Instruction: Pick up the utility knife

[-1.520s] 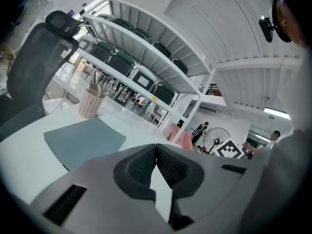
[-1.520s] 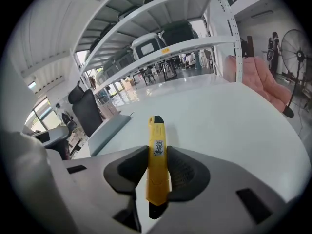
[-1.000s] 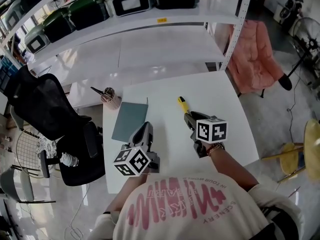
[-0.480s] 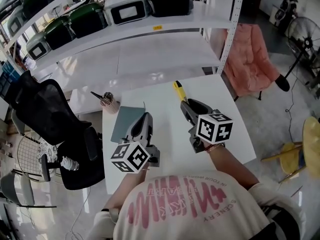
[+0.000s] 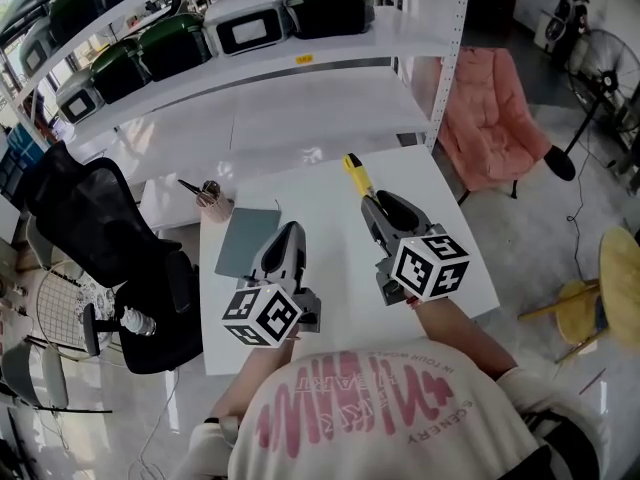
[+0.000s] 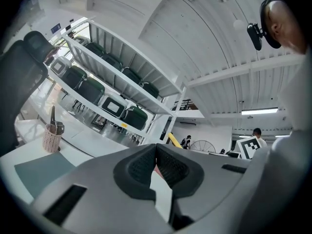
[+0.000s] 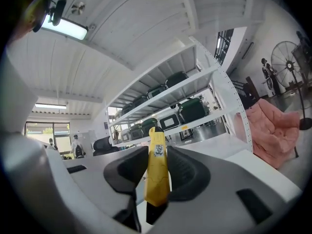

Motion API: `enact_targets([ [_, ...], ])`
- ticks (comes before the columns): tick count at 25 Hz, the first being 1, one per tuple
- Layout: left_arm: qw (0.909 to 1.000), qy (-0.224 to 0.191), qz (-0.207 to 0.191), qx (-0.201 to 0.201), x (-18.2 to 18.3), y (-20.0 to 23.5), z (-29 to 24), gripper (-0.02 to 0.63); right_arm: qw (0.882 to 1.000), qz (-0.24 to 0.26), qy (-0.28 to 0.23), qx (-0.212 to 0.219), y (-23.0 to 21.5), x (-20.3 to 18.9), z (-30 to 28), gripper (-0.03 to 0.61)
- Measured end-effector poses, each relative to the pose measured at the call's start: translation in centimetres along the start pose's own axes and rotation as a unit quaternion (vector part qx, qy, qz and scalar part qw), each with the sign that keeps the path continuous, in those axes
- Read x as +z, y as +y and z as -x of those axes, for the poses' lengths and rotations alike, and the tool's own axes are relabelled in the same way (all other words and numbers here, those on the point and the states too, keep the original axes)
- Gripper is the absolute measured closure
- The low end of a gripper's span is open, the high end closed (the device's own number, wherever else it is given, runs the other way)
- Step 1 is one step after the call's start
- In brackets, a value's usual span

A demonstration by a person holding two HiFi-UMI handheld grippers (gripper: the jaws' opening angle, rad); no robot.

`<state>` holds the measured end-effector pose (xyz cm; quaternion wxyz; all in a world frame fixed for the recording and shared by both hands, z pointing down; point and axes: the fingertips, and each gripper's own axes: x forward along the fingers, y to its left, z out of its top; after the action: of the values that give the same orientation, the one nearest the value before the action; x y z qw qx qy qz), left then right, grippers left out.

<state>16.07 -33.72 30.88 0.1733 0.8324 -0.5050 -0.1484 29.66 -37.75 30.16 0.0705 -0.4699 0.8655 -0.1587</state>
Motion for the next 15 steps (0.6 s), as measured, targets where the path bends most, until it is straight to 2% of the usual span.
enact_targets([
  [6,0.9999,0.014,0.007,-0.003,-3.0,-4.1,1.6,0.589,1.0,-0.021,0.009,0.005,-0.3,-0.8,4.9,0.442],
  [15,0.9996,0.025,0.001,-0.015,-5.3,-8.6,5.0,0.589,1.0,-0.017,0.006,-0.002,0.6,-1.9,10.8,0.442],
])
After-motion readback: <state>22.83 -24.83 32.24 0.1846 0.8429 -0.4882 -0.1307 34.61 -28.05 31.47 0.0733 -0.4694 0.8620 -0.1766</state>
